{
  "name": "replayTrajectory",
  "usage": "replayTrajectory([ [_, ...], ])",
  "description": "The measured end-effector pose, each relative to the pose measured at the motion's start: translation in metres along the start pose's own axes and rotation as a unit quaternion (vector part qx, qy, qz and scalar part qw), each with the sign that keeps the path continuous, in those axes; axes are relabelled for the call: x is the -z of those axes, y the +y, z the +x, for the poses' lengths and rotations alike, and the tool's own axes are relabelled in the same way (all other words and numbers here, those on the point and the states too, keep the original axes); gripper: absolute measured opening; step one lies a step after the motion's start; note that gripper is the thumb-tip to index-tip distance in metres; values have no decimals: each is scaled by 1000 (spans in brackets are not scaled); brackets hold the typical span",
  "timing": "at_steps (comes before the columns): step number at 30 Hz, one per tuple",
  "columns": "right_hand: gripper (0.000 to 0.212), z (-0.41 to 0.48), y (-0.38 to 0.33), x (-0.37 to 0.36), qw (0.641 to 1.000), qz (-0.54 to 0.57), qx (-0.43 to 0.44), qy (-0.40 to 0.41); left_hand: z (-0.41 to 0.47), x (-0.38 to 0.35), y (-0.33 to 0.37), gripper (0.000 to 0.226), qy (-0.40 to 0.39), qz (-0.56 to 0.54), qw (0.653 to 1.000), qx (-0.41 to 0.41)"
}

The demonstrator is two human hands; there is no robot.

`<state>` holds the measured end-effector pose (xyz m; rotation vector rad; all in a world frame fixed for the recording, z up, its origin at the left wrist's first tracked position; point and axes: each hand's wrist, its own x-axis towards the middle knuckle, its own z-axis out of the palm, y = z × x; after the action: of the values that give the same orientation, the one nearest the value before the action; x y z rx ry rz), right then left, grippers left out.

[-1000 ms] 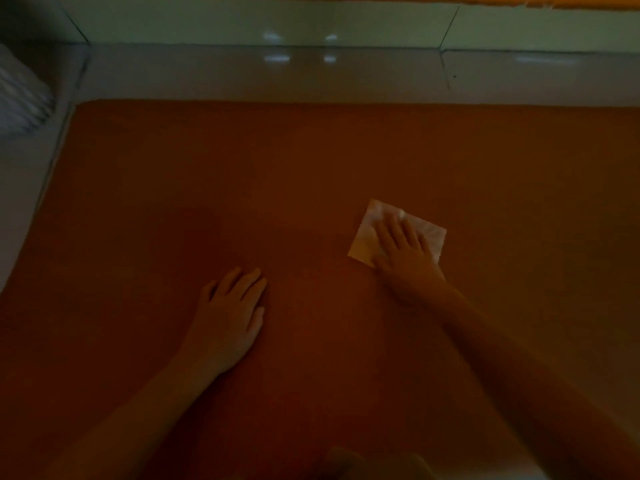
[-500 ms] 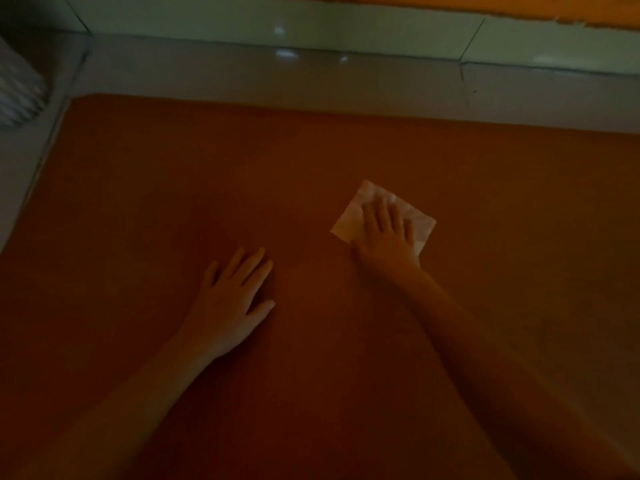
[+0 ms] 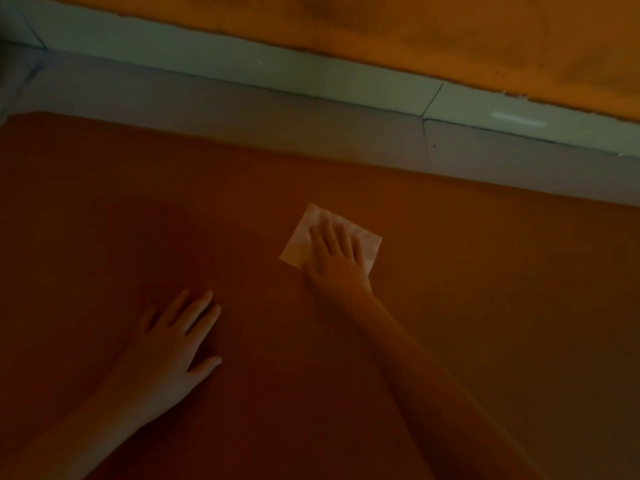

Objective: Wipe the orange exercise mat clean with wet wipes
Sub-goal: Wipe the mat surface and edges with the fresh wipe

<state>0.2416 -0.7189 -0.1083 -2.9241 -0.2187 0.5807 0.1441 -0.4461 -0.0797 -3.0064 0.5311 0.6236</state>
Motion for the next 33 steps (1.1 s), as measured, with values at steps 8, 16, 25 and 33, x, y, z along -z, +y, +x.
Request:
replayTrajectory([
  [8,64,51,45,43,993,29,-112,4,1,5,7,80,-26,-47,999,-3],
  [16,61,103,-7,43,999,-23,43,-22,-2,9,9,82,-1,-62,998,11],
  [25,57,110,41,69,986,65,-151,5,-1,8,8,83,-48,-63,997,22],
  [33,61,8,24,10,983,-63,170,-12,-2,0,6,83,-8,-67,998,8],
])
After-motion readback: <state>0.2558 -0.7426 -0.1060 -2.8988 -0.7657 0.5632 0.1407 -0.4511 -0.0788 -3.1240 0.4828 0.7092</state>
